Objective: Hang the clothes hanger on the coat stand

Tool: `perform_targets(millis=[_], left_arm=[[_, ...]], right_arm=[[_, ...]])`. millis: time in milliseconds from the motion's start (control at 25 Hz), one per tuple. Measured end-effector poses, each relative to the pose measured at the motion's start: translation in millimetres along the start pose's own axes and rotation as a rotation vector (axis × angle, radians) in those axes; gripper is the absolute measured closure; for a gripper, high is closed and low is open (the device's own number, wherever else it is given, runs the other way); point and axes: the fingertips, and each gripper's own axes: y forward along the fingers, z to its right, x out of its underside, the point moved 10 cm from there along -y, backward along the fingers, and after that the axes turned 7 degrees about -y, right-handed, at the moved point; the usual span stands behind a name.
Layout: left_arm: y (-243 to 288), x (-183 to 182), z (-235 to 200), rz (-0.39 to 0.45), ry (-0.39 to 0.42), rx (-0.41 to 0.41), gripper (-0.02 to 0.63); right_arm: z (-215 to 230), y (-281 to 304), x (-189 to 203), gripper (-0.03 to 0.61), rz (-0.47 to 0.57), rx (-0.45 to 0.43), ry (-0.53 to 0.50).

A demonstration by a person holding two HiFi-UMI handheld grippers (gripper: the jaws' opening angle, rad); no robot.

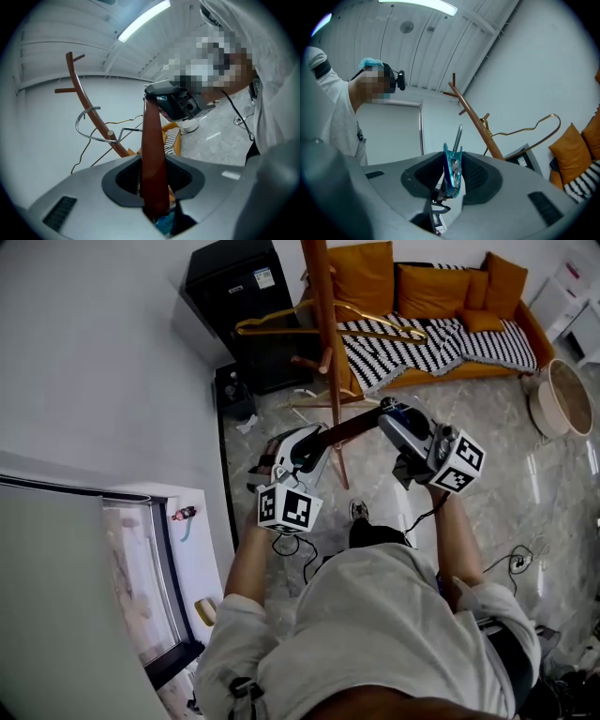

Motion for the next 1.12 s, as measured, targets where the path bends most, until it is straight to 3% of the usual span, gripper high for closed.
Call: perform_targets(millis=[240, 720, 1120], left_arm=[[6, 2, 1, -0.053, 0.07, -0.085, 0.495], [31, 9, -20, -0.132, 0.218, -0.095, 0.488], [54, 17, -34, -0.179, 0.224, -0.067, 0.488]], right_arm=[[2, -3, 4, 0.471, 0.008, 0.013, 0.003], [13, -12, 17, 0.469, -0.028, 0.039, -0.053], [35, -10, 26, 0.469, -0.051, 0.066, -0.055]])
